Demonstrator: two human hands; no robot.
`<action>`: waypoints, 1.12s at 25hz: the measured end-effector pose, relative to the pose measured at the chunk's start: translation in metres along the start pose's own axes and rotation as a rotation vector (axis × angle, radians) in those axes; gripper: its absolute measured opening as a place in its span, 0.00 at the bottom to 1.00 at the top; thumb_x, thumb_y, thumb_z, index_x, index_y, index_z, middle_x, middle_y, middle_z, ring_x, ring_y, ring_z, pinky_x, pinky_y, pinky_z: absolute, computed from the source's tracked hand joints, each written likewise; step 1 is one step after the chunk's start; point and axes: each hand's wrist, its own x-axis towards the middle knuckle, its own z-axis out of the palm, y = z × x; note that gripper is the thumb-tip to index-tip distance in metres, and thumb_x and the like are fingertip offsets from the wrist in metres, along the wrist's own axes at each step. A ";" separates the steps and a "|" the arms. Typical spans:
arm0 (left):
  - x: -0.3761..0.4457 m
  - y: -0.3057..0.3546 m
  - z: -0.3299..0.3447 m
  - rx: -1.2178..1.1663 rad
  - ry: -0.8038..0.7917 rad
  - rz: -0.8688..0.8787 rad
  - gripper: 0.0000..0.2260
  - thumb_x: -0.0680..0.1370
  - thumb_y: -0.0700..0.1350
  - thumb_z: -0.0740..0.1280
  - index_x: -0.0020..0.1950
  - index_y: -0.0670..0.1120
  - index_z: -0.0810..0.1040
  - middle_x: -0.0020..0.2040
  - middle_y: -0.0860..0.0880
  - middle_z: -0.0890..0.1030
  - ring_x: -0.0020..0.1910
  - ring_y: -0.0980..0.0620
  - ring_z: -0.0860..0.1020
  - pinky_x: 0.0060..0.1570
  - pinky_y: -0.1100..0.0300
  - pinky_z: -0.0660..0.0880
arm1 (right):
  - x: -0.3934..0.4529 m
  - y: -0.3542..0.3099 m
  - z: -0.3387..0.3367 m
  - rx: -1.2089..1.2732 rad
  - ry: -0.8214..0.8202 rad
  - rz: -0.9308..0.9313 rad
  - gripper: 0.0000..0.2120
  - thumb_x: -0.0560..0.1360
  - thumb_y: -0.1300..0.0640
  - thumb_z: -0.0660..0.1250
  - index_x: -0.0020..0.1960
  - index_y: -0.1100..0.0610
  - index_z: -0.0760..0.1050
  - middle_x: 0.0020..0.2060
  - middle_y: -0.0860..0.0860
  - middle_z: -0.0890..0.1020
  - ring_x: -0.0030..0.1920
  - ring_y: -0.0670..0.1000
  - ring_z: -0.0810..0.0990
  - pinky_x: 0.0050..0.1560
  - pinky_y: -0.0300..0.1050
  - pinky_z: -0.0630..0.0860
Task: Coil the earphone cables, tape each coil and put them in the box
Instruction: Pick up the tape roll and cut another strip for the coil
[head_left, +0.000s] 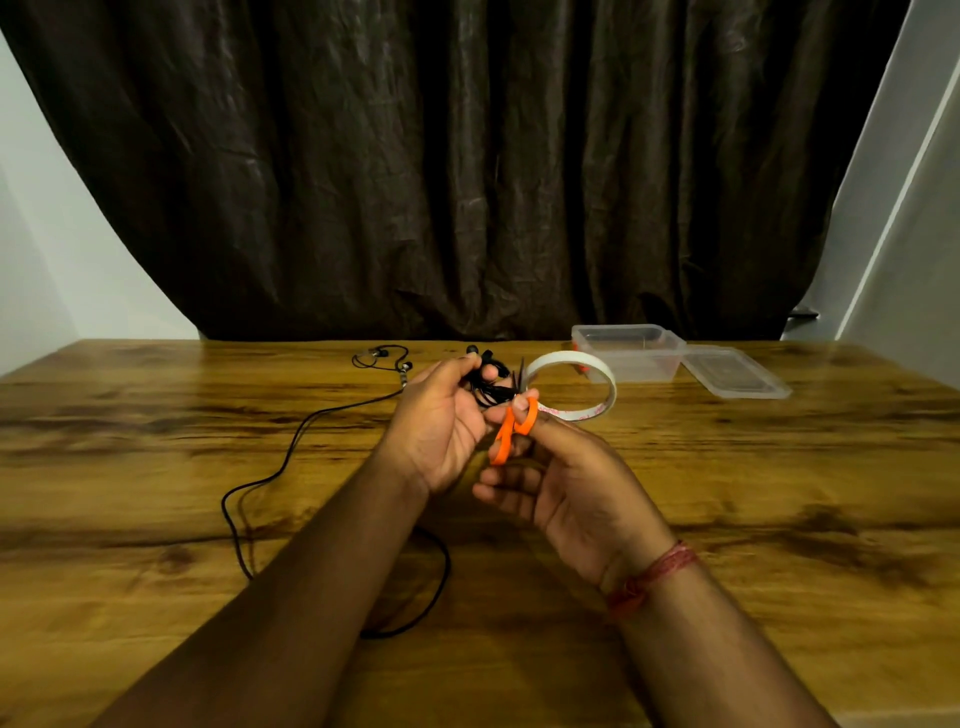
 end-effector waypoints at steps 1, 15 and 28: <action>0.000 0.000 0.000 0.008 -0.003 -0.005 0.03 0.83 0.42 0.55 0.51 0.43 0.67 0.44 0.42 0.74 0.47 0.33 0.81 0.42 0.43 0.80 | 0.000 0.000 0.000 -0.005 0.000 -0.003 0.20 0.76 0.50 0.67 0.60 0.64 0.77 0.36 0.55 0.80 0.33 0.52 0.81 0.36 0.47 0.81; 0.005 0.001 -0.003 -0.062 0.013 0.079 0.07 0.82 0.37 0.57 0.45 0.40 0.70 0.38 0.43 0.73 0.49 0.37 0.83 0.48 0.37 0.80 | -0.024 -0.008 -0.011 -0.152 -0.054 0.065 0.15 0.72 0.60 0.69 0.58 0.63 0.78 0.35 0.57 0.79 0.28 0.52 0.79 0.29 0.45 0.79; 0.007 -0.004 -0.009 0.000 -0.020 0.056 0.06 0.82 0.38 0.58 0.46 0.41 0.70 0.39 0.42 0.74 0.58 0.31 0.79 0.51 0.38 0.79 | -0.034 -0.097 -0.155 -1.902 0.552 0.281 0.09 0.75 0.47 0.66 0.48 0.53 0.76 0.40 0.52 0.79 0.41 0.51 0.78 0.42 0.47 0.76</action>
